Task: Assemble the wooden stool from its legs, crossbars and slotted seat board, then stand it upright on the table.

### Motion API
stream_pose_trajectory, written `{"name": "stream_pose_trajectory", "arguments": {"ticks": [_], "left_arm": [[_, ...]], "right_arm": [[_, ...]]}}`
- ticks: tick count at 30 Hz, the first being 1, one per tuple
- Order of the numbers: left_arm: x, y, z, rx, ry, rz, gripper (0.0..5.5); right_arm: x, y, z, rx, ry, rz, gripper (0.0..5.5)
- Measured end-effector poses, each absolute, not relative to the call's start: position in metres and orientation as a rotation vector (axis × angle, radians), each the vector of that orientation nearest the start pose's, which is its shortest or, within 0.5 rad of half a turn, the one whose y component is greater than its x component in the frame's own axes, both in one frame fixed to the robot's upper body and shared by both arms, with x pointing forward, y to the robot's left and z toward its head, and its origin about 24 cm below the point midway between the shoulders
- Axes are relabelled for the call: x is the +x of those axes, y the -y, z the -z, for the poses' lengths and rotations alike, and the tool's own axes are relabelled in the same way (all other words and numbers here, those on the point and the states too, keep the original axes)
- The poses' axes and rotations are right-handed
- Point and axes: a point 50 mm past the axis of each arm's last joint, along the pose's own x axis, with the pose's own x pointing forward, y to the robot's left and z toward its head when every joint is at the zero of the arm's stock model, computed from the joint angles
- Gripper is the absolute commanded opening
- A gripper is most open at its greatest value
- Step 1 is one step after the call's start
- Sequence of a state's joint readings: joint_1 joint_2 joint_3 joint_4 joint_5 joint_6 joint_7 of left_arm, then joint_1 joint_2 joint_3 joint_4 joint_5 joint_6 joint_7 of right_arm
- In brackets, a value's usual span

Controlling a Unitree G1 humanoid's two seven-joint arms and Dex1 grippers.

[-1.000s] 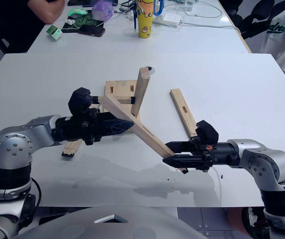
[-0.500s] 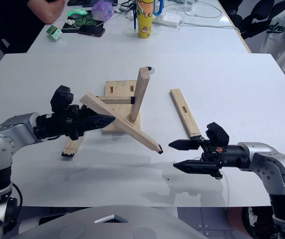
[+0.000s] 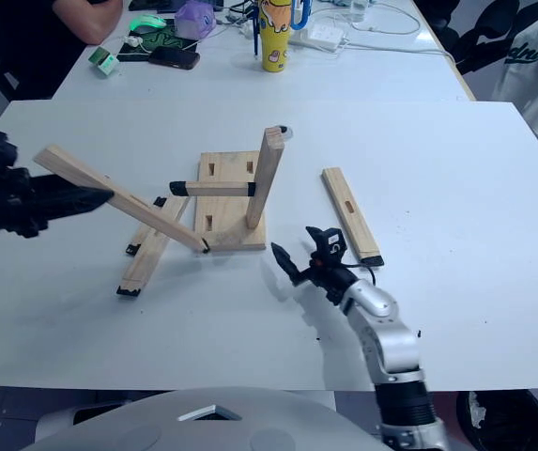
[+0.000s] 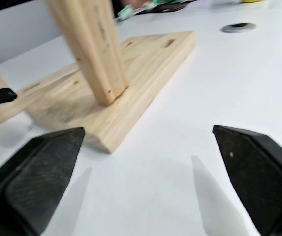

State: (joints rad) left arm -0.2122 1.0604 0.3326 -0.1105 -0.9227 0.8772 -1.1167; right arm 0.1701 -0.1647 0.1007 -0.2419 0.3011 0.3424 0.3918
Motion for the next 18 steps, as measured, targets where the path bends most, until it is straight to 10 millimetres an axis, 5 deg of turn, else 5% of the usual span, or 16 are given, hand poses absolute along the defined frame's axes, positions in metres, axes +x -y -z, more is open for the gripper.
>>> {"name": "stream_pose_trajectory", "arguments": {"ticks": [8,18], "left_arm": [[0.246,-0.296,-0.215,-0.058,-0.312,0.989,2.03],[0.253,-0.290,-0.209,-0.070,-0.300,1.019,2.03]], "right_arm": [[0.213,0.102,-0.045,0.386,-0.221,-0.474,4.82],[0.237,0.079,-0.060,0.426,-0.168,-0.493,4.82]]}}
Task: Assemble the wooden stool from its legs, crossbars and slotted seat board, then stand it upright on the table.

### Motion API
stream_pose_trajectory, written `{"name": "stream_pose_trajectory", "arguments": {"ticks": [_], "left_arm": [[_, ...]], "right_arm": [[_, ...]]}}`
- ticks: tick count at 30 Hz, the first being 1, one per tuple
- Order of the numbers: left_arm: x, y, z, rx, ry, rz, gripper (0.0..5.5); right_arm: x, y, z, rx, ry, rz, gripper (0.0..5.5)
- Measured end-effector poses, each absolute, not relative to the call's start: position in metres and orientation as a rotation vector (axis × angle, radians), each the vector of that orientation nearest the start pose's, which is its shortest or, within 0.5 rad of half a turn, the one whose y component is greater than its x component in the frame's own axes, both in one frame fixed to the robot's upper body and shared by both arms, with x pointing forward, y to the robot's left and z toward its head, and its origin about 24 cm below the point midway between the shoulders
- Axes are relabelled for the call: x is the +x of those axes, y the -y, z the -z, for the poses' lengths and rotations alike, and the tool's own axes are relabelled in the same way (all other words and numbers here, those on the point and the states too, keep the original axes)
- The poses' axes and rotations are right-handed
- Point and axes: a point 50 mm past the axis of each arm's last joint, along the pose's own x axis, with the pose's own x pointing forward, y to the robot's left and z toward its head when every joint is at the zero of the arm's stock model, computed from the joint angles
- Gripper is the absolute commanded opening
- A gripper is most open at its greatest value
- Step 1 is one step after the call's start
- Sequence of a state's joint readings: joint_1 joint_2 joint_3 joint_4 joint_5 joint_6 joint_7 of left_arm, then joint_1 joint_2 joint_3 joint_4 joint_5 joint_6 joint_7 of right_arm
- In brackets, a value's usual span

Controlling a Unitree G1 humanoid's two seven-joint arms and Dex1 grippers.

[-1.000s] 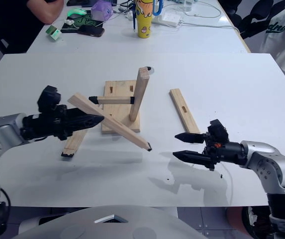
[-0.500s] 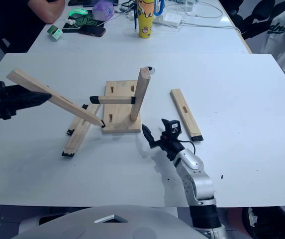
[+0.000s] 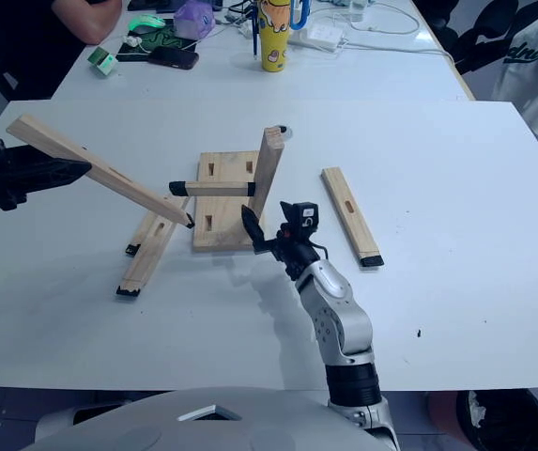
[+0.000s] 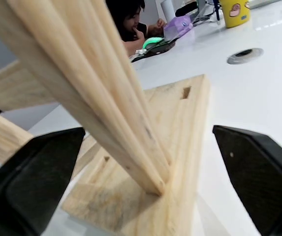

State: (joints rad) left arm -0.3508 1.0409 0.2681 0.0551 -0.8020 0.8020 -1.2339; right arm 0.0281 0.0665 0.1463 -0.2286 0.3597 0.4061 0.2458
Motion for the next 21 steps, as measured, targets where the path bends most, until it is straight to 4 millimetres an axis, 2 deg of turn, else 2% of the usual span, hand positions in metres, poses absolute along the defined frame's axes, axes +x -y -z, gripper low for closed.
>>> {"name": "stream_pose_trajectory", "arguments": {"ticks": [6,8,16,21], "left_arm": [[0.255,-0.285,-0.203,-0.088,-0.298,1.037,2.03],[0.255,-0.280,-0.201,-0.089,-0.288,1.048,2.03],[0.251,-0.271,-0.193,-0.114,-0.265,1.039,2.03],[0.251,-0.261,-0.195,-0.094,-0.234,1.037,2.03]], "right_arm": [[0.240,0.081,-0.054,0.366,-0.194,-0.478,4.82],[0.243,0.087,-0.052,0.295,-0.202,-0.474,4.82],[0.258,0.107,-0.056,0.198,-0.185,-0.477,4.82],[0.267,0.113,-0.058,0.109,-0.184,-0.557,4.82]]}}
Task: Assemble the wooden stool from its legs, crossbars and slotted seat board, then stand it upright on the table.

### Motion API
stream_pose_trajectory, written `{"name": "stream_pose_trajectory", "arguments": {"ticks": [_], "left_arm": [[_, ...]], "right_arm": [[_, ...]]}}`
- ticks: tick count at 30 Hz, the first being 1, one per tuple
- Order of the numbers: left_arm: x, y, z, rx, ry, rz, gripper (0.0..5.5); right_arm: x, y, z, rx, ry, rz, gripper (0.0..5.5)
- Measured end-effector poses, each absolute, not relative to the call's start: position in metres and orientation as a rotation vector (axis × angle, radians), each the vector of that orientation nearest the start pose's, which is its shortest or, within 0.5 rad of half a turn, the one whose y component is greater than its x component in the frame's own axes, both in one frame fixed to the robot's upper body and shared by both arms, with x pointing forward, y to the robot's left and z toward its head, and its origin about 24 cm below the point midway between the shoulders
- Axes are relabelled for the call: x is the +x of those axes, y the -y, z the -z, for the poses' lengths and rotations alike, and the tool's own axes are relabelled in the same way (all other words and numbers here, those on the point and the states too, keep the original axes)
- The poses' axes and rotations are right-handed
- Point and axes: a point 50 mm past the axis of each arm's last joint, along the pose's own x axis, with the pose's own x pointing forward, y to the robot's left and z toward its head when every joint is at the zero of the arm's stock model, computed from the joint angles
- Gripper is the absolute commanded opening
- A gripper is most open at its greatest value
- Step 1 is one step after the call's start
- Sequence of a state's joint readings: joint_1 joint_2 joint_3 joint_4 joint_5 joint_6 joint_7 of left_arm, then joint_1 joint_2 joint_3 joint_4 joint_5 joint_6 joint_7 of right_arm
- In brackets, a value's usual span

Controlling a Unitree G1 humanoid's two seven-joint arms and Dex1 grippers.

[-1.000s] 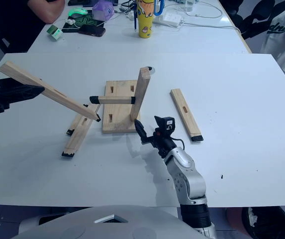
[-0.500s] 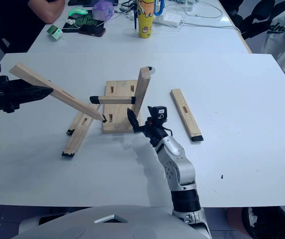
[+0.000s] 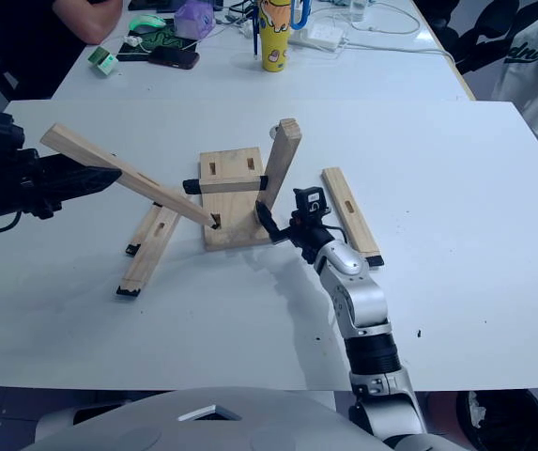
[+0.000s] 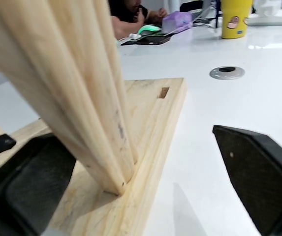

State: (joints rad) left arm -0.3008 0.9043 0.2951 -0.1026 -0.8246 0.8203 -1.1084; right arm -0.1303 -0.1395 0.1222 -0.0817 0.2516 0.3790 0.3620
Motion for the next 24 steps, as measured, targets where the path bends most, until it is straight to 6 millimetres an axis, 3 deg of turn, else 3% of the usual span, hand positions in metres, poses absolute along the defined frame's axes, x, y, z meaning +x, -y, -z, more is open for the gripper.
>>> {"name": "stream_pose_trajectory", "arguments": {"ticks": [8,18,20,24], "left_arm": [[0.249,-0.249,-0.192,-0.098,-0.218,1.047,2.03],[0.247,-0.242,-0.186,-0.104,-0.232,1.046,2.03],[0.247,-0.240,-0.186,-0.103,-0.232,1.051,2.03],[0.248,-0.240,-0.186,-0.100,-0.227,1.040,2.03]], "right_arm": [[0.280,0.139,-0.055,-0.027,-0.241,-0.709,4.82],[0.293,0.151,-0.061,-0.026,-0.208,-0.673,4.82],[0.287,0.154,-0.061,0.000,-0.214,-0.673,4.82],[0.244,0.162,-0.040,0.106,-0.309,-0.678,4.32]]}}
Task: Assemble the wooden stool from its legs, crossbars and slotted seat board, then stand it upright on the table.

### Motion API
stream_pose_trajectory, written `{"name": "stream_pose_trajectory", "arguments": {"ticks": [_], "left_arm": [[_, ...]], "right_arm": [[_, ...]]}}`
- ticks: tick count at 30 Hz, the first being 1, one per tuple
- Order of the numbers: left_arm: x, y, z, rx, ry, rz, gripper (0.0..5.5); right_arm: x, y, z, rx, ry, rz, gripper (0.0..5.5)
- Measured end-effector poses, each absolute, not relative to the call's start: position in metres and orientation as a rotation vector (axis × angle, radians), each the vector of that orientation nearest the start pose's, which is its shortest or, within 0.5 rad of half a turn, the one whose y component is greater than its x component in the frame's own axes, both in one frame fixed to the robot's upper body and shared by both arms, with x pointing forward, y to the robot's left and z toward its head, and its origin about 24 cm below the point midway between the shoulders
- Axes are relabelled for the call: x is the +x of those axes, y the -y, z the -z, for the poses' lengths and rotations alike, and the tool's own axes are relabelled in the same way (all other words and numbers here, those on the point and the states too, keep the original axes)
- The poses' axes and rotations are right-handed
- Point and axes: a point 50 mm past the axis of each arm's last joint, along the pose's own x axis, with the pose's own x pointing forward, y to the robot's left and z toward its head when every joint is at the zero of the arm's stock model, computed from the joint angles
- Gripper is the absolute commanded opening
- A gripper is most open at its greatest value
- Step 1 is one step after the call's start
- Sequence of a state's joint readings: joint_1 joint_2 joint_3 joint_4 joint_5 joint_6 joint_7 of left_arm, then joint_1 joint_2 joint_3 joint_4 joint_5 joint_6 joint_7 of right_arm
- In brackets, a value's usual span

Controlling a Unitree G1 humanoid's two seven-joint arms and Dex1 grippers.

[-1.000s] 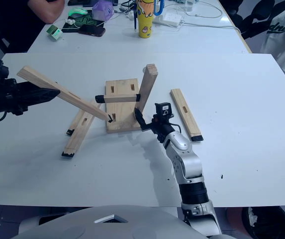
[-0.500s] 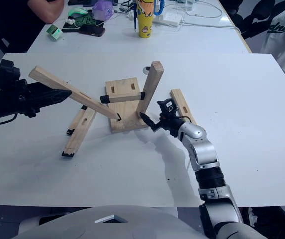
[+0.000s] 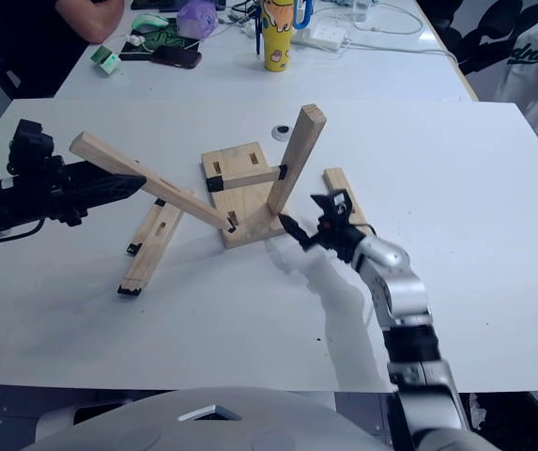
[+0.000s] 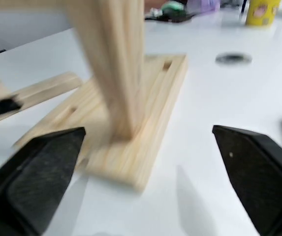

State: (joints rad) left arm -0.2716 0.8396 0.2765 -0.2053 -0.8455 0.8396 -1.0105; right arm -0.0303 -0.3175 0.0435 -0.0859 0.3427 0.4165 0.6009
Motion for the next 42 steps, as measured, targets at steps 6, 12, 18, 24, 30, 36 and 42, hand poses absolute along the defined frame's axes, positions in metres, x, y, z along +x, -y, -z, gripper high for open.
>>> {"name": "stream_pose_trajectory", "arguments": {"ticks": [6,12,18,24,30,36,42], "left_arm": [[0.254,-0.240,-0.192,-0.067,-0.194,1.026,2.03],[0.271,-0.236,-0.196,-0.007,-0.180,1.041,2.03],[0.282,-0.225,-0.191,0.071,-0.212,1.094,2.03],[0.286,-0.219,-0.183,0.117,-0.228,1.107,2.03],[0.287,-0.214,-0.183,0.175,-0.227,1.119,2.03],[0.287,-0.209,-0.186,0.206,-0.247,1.149,2.03],[0.285,-0.204,-0.190,0.243,-0.269,1.157,2.03]], "right_arm": [[0.200,0.125,-0.034,0.293,-0.308,-0.763,3.44],[0.218,0.088,-0.048,0.353,-0.175,-0.705,2.45],[0.232,0.077,-0.031,0.303,-0.203,-0.602,1.55],[0.240,0.073,-0.021,0.245,-0.216,-0.551,0.67],[0.247,0.071,-0.019,0.205,-0.224,-0.542,0.00],[0.251,0.070,-0.018,0.195,-0.229,-0.520,0.00],[0.252,0.066,-0.019,0.189,-0.229,-0.518,0.00]]}}
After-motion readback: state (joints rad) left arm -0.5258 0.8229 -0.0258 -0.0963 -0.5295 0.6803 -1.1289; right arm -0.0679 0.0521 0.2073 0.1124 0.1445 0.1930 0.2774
